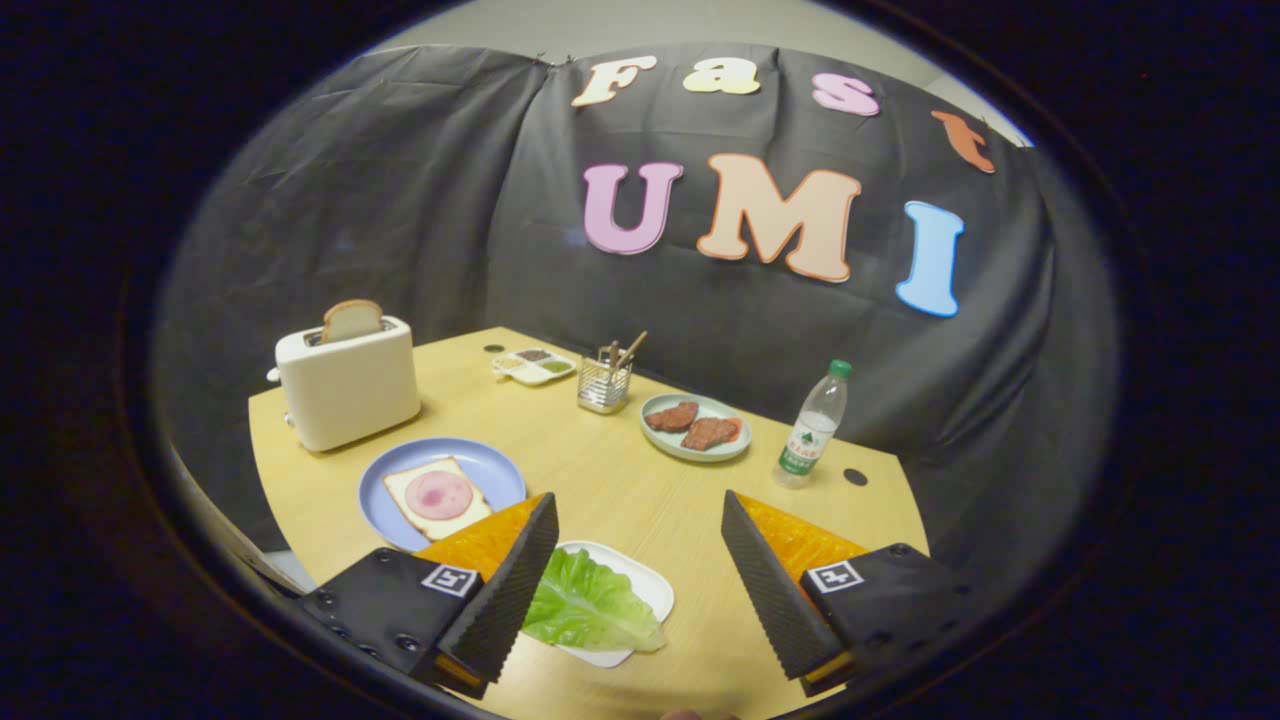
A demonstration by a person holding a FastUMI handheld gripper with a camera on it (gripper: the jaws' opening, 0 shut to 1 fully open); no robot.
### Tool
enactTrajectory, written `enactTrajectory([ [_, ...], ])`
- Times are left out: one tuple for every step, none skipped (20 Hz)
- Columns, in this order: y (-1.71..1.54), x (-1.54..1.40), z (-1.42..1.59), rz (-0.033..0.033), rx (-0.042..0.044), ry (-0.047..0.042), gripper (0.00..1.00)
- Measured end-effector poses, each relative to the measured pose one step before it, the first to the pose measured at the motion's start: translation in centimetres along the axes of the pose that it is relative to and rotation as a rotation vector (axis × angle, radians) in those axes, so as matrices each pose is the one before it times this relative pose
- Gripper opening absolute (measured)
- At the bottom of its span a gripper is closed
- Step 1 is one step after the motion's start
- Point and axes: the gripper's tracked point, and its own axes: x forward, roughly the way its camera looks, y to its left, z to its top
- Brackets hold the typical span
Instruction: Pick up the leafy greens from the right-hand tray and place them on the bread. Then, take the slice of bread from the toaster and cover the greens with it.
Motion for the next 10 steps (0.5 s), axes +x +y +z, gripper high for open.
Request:
enactTrajectory([
  [0.042,0.591,-0.762,0.01656,-0.01104,0.02056,1.0],
  [0.086,0.583,-0.829,0.0184,-0.00901,0.02452,1.0],
  [0.211,0.595,-0.754,0.01875,-0.00809,0.01861,1.0],
  [0.01,0.488,-0.557,0.01805,-0.00896,0.01651,1.0],
  [0.133,0.547,-0.698,0.01686,-0.01218,0.0191,1.0],
  [0.065,0.429,-0.52,0.0156,-0.01241,0.01531,1.0],
  [0.215,0.519,-0.637,0.02051,-0.01407,0.01361,1.0],
  [0.348,0.435,-0.432,0.02947,-0.01137,0.01441,1.0],
  [0.379,0.514,-0.645,0.02731,-0.0119,0.01473,1.0],
  [0.183,0.379,-0.565,0.02237,-0.00678,0.01397,1.0],
])
